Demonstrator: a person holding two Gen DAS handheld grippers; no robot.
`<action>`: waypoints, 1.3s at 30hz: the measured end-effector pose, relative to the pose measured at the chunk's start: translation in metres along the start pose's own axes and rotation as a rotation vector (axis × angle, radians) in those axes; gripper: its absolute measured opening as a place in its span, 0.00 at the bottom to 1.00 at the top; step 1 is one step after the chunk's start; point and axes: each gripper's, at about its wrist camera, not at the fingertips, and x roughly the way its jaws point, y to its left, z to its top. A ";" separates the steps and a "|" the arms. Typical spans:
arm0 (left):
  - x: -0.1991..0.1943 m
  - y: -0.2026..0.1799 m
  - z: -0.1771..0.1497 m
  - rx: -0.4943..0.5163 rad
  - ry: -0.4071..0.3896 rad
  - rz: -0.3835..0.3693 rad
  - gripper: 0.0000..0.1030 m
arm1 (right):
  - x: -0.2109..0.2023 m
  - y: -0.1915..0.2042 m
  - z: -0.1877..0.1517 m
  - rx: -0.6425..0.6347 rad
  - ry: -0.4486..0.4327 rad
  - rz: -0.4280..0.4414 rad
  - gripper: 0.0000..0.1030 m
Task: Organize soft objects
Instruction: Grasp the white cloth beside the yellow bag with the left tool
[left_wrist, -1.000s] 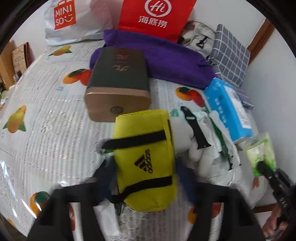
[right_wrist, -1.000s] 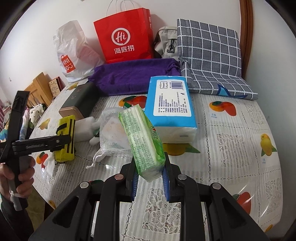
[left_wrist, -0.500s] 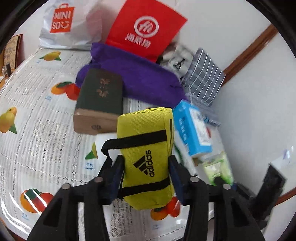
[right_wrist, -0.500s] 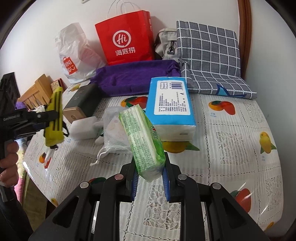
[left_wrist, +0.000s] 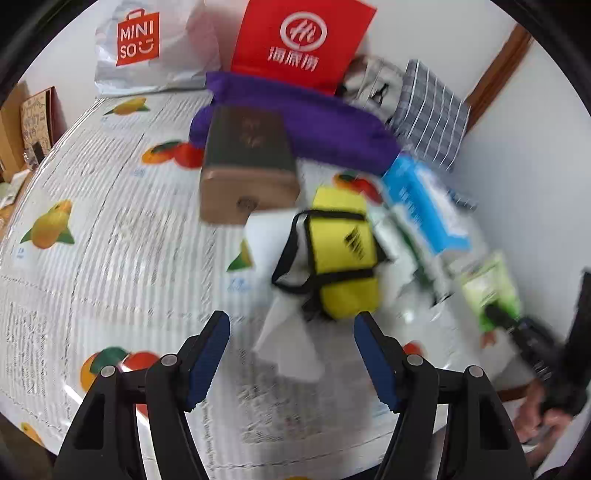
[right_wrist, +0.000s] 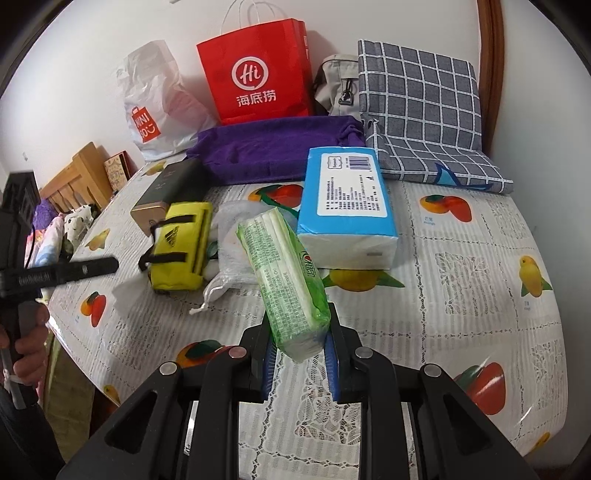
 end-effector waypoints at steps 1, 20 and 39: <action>0.007 -0.001 -0.003 0.012 0.013 0.022 0.64 | 0.000 0.002 -0.001 -0.003 -0.001 0.003 0.22; -0.037 0.010 -0.003 -0.009 -0.149 -0.031 0.05 | -0.002 -0.020 -0.018 0.052 0.025 -0.059 0.22; -0.018 -0.006 -0.002 -0.036 -0.075 -0.035 0.05 | -0.042 -0.004 -0.009 0.028 -0.076 -0.025 0.22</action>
